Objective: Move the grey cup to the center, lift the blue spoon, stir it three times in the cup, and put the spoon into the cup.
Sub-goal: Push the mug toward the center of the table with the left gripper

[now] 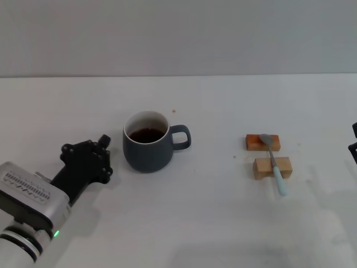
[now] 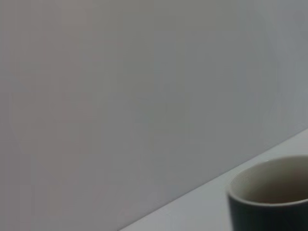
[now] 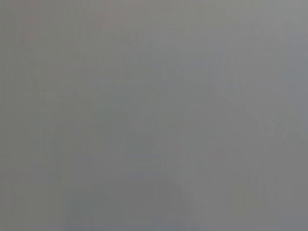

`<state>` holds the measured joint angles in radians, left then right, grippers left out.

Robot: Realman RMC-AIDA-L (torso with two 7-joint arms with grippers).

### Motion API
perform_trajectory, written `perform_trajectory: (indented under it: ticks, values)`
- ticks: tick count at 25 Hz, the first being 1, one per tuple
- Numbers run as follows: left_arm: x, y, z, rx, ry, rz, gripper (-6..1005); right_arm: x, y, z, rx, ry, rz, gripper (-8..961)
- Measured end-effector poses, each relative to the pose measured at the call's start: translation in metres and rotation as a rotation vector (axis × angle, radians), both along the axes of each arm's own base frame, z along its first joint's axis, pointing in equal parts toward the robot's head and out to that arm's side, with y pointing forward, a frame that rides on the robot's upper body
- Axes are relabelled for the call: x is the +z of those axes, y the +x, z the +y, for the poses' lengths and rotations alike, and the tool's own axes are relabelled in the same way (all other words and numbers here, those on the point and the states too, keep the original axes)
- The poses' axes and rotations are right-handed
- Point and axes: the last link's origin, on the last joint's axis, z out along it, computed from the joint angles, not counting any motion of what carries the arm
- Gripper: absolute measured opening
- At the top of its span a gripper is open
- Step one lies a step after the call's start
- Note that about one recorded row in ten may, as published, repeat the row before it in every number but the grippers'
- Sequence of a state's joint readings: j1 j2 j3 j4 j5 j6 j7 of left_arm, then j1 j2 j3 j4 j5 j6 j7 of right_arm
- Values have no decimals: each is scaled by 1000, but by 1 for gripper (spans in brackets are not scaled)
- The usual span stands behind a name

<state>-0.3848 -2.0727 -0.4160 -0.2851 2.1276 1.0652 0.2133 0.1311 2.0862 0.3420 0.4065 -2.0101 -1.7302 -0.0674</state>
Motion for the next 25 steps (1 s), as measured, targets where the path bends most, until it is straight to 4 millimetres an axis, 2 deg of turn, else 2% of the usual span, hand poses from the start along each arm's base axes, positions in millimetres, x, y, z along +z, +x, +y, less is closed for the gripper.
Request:
perform_trajectory:
  ticks: [5,15,25]
  values:
    - [5,-3,5,9,16,11,-2,-1,-1,0,5,-5,-1,829]
    - [-1,3,15,3,-15,31,-2,-1,-3,0,17,-8,2,828]
    - [-15,18,9,-42,-68,13,-2,-4,-5,1,25,-21,3,828]
